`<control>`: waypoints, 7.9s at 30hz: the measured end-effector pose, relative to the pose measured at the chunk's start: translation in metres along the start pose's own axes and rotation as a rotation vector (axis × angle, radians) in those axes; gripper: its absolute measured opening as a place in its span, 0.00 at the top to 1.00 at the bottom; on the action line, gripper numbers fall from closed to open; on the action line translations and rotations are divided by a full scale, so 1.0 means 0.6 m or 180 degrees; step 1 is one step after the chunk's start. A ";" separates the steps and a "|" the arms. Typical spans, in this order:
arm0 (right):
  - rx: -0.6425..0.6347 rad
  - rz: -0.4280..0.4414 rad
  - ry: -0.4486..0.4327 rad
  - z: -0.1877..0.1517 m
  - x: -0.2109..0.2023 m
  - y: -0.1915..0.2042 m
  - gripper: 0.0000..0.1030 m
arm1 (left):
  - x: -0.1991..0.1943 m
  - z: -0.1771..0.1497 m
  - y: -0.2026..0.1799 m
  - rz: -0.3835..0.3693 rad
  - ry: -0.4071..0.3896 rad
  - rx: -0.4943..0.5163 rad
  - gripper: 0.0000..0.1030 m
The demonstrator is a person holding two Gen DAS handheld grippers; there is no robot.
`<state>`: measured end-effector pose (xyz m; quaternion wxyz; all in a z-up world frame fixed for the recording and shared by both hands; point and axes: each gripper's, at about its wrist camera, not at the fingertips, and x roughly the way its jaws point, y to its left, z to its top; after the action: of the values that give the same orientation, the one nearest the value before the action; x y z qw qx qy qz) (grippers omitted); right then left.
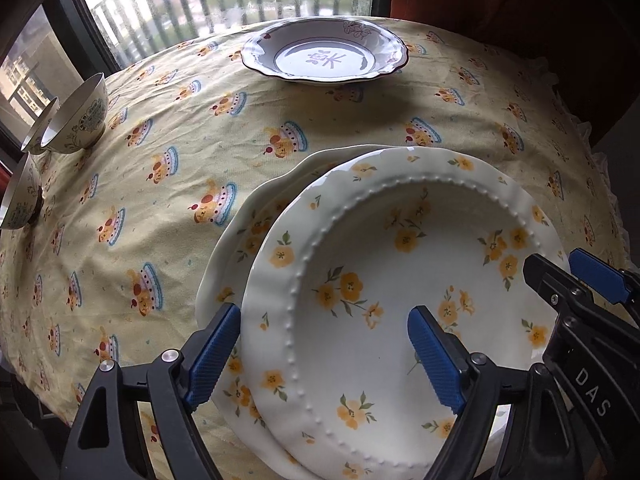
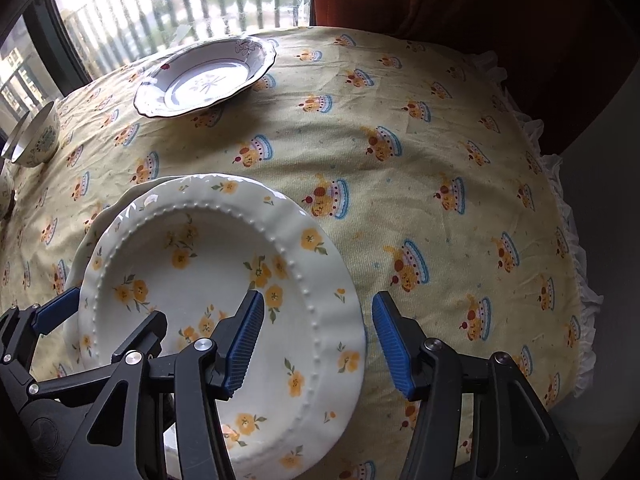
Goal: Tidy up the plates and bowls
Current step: 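Lower the beaded plate onto the flat plate and open both grippers, then move both grippers toward the small red-character plate, then close both grippers on the rim of the red-character plate, then lift the red-character plate with both grippers and carry it over the stacked plates, then lower the red-character plate onto the beaded plate and open both grippers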
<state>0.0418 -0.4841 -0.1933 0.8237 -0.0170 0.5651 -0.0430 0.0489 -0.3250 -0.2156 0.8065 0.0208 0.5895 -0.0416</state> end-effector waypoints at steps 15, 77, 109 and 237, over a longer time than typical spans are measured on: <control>-0.0129 0.0005 0.0112 0.004 0.024 0.024 0.64 | -0.021 -0.004 0.020 -0.0008 -0.0075 -0.0123 0.15; 0.0202 0.0334 -0.0635 0.361 -0.010 0.082 0.25 | -0.034 0.345 0.136 0.0184 -0.0853 -0.0402 0.12; 0.0060 0.0402 -0.0032 0.428 0.225 0.091 0.52 | 0.156 0.383 0.099 0.0164 -0.0449 -0.0617 0.36; -0.0189 0.0301 0.0197 0.029 -0.002 0.005 0.53 | -0.018 -0.005 -0.015 -0.0005 -0.0263 -0.0326 0.46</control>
<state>0.0576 -0.4812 -0.1860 0.8061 -0.0135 0.5915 0.0122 0.0419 -0.3332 -0.2060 0.8301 -0.0226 0.5570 -0.0129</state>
